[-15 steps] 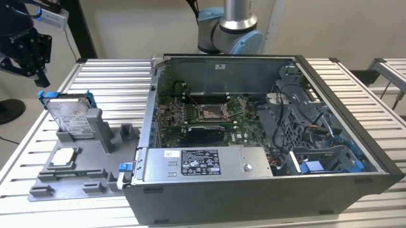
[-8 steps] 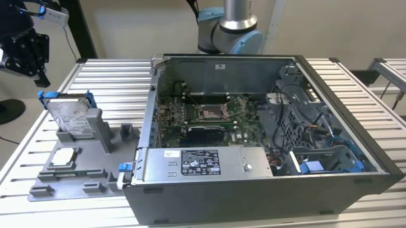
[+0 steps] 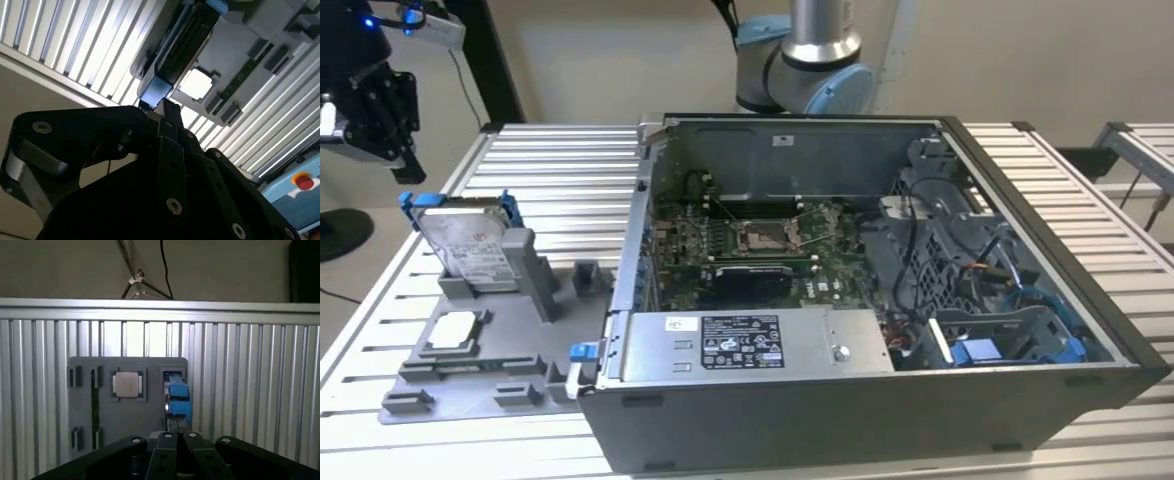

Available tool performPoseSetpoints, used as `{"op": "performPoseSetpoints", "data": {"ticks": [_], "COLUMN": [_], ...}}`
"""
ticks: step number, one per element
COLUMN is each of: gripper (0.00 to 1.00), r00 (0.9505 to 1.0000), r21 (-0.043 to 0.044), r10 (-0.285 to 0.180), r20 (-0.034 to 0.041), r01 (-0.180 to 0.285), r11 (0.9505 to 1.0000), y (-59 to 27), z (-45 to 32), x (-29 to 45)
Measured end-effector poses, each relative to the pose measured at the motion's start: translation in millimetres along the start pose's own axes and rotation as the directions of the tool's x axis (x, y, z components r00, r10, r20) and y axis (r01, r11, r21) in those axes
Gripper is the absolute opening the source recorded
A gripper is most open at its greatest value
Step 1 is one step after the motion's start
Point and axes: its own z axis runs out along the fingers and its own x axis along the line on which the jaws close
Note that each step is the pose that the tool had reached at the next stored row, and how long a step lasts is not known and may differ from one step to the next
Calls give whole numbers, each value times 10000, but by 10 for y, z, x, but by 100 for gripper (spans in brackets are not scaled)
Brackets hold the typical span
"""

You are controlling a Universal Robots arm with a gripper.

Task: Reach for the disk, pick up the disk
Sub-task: 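Pick up the disk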

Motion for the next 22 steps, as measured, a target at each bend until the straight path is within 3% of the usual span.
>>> {"op": "performPoseSetpoints", "data": {"ticks": [3, 9, 12, 18, 22], "gripper": [0, 0, 0, 0, 0], "r00": [9986, 9898, 9898, 9945, 9959], "r21": [-2, -7, -6, 16, 14], "r10": [-535, -1428, -1425, -1033, -865], "r20": [-6, -15, -6, 185, 252], "r01": [535, 1428, 1425, 1033, 865], "r11": [9986, 9898, 9898, 9946, 9963], "y": [0, 0, 0, 0, 0], "z": [2, 3, 4, 5, 7], "x": [0, -2, -3, -3, -3]}}
